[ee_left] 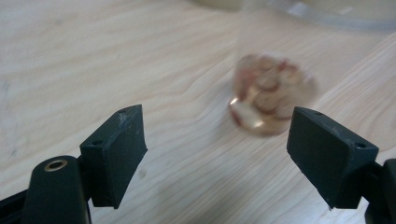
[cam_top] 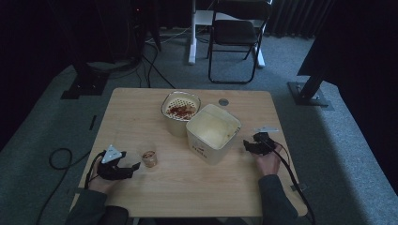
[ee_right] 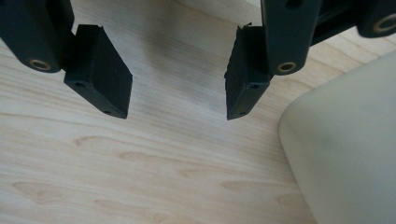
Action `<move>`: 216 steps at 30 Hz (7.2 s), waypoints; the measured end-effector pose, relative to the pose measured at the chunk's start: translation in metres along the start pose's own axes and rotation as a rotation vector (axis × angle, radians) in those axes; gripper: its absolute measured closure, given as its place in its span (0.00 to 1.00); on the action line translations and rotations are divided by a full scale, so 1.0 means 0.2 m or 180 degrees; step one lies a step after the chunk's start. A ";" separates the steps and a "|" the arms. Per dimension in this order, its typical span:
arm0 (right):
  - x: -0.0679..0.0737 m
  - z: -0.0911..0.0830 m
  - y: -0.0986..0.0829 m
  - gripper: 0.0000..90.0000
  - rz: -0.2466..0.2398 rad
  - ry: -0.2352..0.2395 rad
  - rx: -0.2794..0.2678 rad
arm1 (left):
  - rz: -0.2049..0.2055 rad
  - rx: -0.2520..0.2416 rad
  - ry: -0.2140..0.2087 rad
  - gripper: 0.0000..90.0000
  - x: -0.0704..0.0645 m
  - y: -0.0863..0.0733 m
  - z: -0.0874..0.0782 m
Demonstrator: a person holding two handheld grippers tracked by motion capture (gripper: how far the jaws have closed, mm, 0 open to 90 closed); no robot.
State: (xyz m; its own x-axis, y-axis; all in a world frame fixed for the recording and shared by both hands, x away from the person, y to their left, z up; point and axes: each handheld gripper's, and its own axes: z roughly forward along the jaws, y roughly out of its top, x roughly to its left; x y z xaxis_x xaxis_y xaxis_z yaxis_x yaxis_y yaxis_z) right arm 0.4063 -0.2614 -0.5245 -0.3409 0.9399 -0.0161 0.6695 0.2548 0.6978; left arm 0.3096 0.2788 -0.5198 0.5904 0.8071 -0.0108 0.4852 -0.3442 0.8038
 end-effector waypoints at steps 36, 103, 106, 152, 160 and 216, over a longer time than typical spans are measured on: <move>-0.01 -0.06 -0.24 0.38 -0.0058 0.0170 -0.0226 | 0.0032 -0.0533 0.0116 0.30 -0.10 0.28 0.19; 0.03 -0.08 -0.26 0.37 -0.0066 0.0176 -0.0220 | 0.1696 0.0035 0.1914 0.33 0.05 1.31 0.45; 0.03 -0.08 -0.26 0.37 -0.0064 0.0177 -0.0221 | 0.1979 0.0132 0.2003 0.34 0.02 1.32 0.48; 0.03 -0.08 -0.26 0.37 -0.0063 0.0177 -0.0223 | 0.4519 0.0941 0.2645 0.37 -0.24 1.29 0.55; 0.03 -0.08 -0.26 0.37 -0.0062 0.0177 -0.0223 | 0.4650 0.1017 0.2651 0.38 -0.24 1.30 0.56; 0.03 -0.08 -0.26 0.37 -0.0065 0.0176 -0.0227 | 0.3324 0.0387 0.2017 0.34 -0.27 1.47 0.44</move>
State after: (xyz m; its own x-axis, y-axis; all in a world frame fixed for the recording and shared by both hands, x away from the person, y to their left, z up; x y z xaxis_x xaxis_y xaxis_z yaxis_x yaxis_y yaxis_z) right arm 0.3586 -0.2726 -0.5493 -0.3913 0.9202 0.0072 0.6139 0.2552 0.7470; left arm 0.4771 0.0921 -0.3354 0.3303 0.1959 0.9233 0.0444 -0.9804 0.1921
